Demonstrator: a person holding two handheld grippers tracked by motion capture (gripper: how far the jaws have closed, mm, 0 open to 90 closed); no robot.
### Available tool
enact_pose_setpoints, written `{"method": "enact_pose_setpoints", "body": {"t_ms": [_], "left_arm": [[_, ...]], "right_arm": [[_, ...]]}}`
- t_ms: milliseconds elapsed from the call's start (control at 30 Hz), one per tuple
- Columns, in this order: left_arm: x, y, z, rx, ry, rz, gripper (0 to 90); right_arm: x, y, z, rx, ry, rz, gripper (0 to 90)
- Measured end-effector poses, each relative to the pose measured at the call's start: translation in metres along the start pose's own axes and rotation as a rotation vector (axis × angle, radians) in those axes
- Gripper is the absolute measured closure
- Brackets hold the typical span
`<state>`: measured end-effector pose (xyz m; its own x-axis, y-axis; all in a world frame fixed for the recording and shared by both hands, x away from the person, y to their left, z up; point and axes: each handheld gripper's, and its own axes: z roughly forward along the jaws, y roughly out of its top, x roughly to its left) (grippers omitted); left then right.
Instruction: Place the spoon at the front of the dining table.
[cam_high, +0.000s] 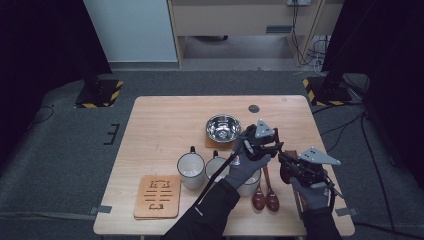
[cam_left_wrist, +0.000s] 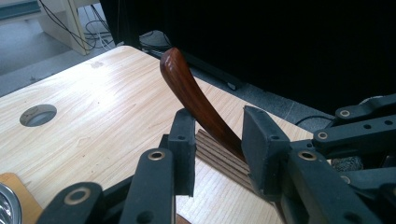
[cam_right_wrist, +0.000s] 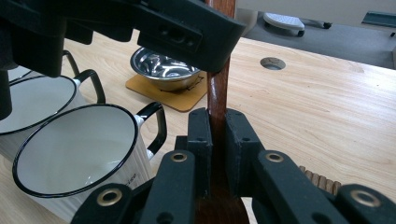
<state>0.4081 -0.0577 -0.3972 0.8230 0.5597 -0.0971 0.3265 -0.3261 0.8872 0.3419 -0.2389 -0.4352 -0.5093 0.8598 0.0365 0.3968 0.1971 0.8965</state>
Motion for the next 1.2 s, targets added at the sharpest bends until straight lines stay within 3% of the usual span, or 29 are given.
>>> {"method": "enact_pose_setpoints", "body": {"t_ms": [300,667,933,1200], "left_arm": [[0.003,0.001,0.0,-0.004,0.0,-0.016,65.4],[-0.003,0.005,0.002,0.013,-0.028,-0.01,72.5],[-0.005,0.007,0.002,0.015,-0.041,-0.007,75.6],[-0.008,0.007,0.002,0.015,-0.083,-0.007,81.1]], "right_arm": [[0.003,0.001,0.0,0.007,0.015,-0.029,81.6],[-0.001,-0.001,0.003,0.02,0.01,0.005,81.4],[-0.001,-0.001,0.003,0.019,0.012,0.005,81.3],[-0.002,-0.002,0.005,0.023,0.014,0.003,81.1]]}}
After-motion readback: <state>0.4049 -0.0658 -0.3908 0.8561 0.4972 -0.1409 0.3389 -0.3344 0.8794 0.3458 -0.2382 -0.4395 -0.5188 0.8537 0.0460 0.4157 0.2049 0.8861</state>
